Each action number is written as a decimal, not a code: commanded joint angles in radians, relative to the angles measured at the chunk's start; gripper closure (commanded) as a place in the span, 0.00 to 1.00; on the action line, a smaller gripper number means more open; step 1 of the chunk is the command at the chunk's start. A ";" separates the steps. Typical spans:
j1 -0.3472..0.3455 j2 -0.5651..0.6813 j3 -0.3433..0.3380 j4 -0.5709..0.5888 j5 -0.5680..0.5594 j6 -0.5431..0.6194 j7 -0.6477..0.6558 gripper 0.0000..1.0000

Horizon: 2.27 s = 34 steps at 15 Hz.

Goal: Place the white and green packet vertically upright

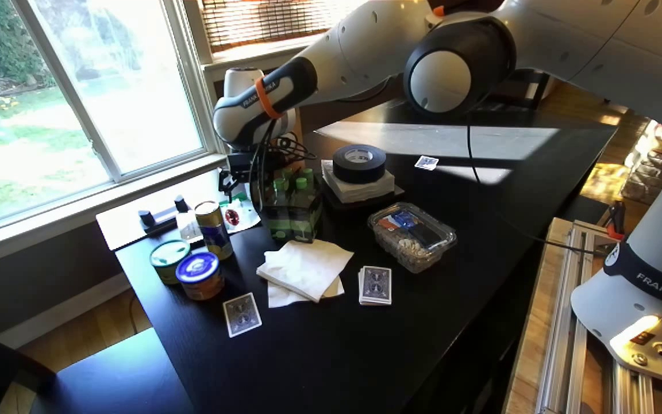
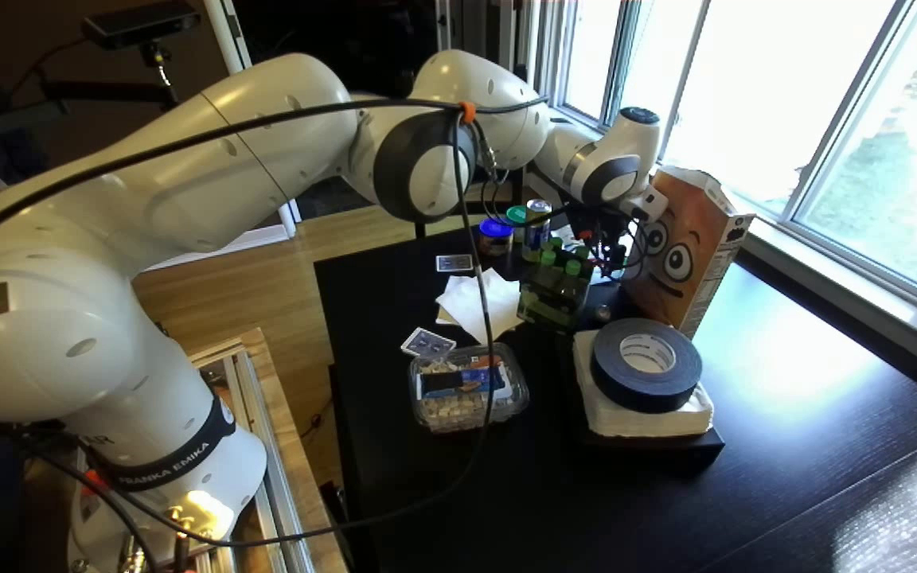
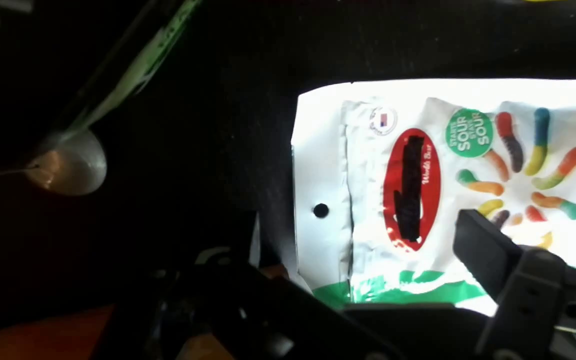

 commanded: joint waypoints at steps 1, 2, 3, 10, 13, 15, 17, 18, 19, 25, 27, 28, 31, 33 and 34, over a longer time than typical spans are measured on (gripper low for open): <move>-0.033 0.097 0.032 0.133 -0.014 -0.026 -0.050 0.00; -0.040 0.111 0.035 0.147 -0.012 -0.021 -0.060 0.00; -0.045 0.122 0.037 0.156 -0.012 -0.019 -0.068 0.00; -0.062 0.147 0.057 0.225 -0.008 -0.110 -0.068 0.24; -0.043 0.122 0.056 0.254 -0.013 -0.157 -0.035 0.03; -0.029 0.105 0.052 0.265 0.002 -0.162 -0.029 0.00; -0.020 0.124 0.052 0.298 0.004 -0.145 -0.024 0.00; -0.018 0.135 0.052 0.310 0.002 -0.142 -0.032 0.00; -0.018 0.145 0.054 0.316 0.002 -0.142 -0.045 0.00; -0.047 0.233 0.065 0.387 -0.017 -0.162 -0.074 0.00; -0.048 0.221 0.058 0.372 0.000 -0.144 -0.094 0.00; -0.050 0.218 0.059 0.376 0.001 -0.146 -0.099 0.00; -0.048 0.206 0.061 0.375 0.002 -0.172 -0.111 0.00; -0.043 0.209 0.060 0.379 -0.006 -0.166 -0.144 0.00; -0.050 0.245 0.079 0.441 -0.025 -0.195 -0.173 0.00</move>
